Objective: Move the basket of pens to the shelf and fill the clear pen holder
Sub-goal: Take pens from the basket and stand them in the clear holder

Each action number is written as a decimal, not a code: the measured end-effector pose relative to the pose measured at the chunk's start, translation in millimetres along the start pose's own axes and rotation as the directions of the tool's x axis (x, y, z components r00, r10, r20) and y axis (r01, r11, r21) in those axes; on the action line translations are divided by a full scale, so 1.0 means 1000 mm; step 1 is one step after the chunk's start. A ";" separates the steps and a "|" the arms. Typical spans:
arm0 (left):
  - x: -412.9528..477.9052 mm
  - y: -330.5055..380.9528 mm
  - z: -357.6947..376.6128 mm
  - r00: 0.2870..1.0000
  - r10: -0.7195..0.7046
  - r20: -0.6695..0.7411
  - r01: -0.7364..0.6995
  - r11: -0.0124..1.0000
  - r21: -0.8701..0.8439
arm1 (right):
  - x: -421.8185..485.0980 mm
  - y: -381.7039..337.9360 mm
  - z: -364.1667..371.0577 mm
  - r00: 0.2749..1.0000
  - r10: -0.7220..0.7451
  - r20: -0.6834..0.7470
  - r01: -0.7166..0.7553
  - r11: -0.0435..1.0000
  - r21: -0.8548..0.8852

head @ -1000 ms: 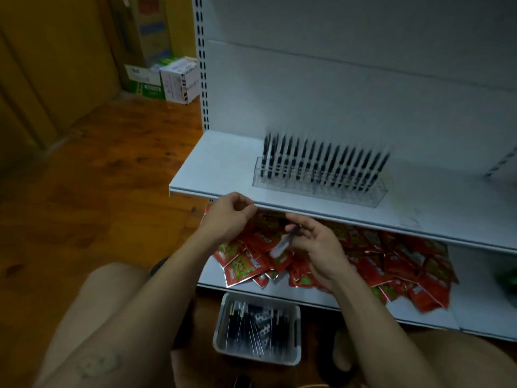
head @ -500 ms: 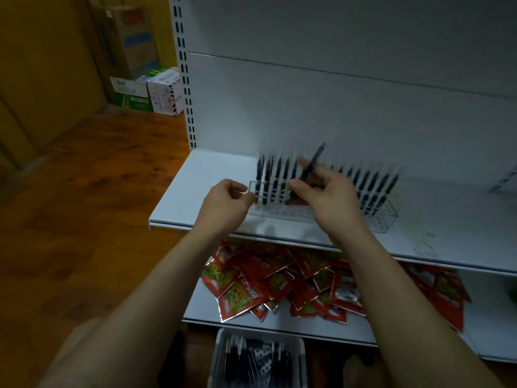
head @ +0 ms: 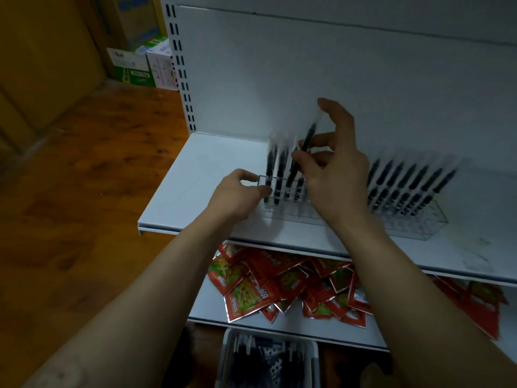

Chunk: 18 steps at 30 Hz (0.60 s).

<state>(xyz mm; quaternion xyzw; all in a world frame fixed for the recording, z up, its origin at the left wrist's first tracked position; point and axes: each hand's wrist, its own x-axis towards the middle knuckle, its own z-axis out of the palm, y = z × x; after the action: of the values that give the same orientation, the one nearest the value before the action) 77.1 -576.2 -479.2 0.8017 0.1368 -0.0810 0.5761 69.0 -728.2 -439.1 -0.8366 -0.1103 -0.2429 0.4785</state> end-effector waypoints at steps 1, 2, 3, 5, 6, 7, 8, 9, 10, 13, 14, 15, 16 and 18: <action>0.001 0.000 -0.001 1.000 0.001 0.005 -0.001 1.000 -0.007 | -0.001 0.001 0.002 1.000 -0.016 0.000 0.016 1.000 -0.012; 0.001 -0.001 -0.002 1.000 0.004 0.012 -0.004 1.000 -0.011 | -0.002 0.002 0.003 1.000 -0.031 0.003 0.031 0.999 -0.028; 0.001 -0.002 -0.003 1.000 0.008 0.020 -0.007 1.000 -0.014 | -0.005 0.003 0.005 0.999 -0.042 0.017 0.043 0.998 -0.053; 0.001 -0.003 -0.004 0.999 0.015 0.029 -0.015 1.000 -0.017 | -0.011 0.005 0.009 0.997 -0.064 0.050 0.070 0.989 -0.129; 0.000 -0.004 -0.004 0.999 0.019 0.026 -0.019 1.000 -0.016 | -0.014 0.005 0.011 0.995 -0.082 0.054 0.090 0.980 -0.176; 0.000 -0.005 -0.004 0.999 0.025 0.020 -0.025 1.000 -0.016 | -0.016 0.005 0.011 0.993 -0.108 0.046 0.116 0.967 -0.227; 0.000 -0.006 -0.003 0.999 0.031 0.012 -0.030 0.999 -0.018 | -0.017 0.005 0.012 0.990 -0.136 0.030 0.139 0.954 -0.266; -0.001 -0.006 -0.003 0.999 0.037 0.005 -0.037 0.999 -0.019 | -0.018 0.005 0.011 0.990 -0.143 0.010 0.140 0.950 -0.280; -0.001 -0.007 -0.002 0.999 0.043 0.000 -0.043 0.999 -0.018 | -0.019 0.005 0.008 0.994 -0.113 -0.001 0.109 0.959 -0.262; -0.007 -0.008 0.000 0.998 0.063 -0.017 -0.063 0.998 -0.004 | -0.024 0.008 -0.004 0.989 0.081 0.120 -0.061 0.985 -0.160; -0.009 -0.009 0.001 0.997 0.068 -0.024 -0.068 0.998 0.005 | -0.028 0.008 -0.007 0.975 0.099 0.200 -0.061 0.981 -0.184; -0.012 -0.009 0.001 0.997 0.073 -0.031 -0.072 0.997 0.018 | -0.033 0.007 -0.010 0.958 0.096 0.272 -0.036 0.975 -0.218; -0.016 -0.010 0.001 0.996 0.076 -0.041 -0.075 0.997 0.034 | -0.037 0.005 -0.011 0.944 0.084 0.319 -0.005 0.970 -0.241; -0.026 -0.012 -0.001 0.995 0.076 -0.061 -0.073 0.995 0.061 | -0.043 0.000 -0.013 0.942 0.069 0.328 0.019 0.965 -0.260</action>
<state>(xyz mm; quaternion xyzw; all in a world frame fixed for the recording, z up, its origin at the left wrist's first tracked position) 49.1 -575.1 -482.2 0.8250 0.1225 -0.0381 0.5504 28.2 -737.0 -456.0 -0.9224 -0.1463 -0.1037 0.3422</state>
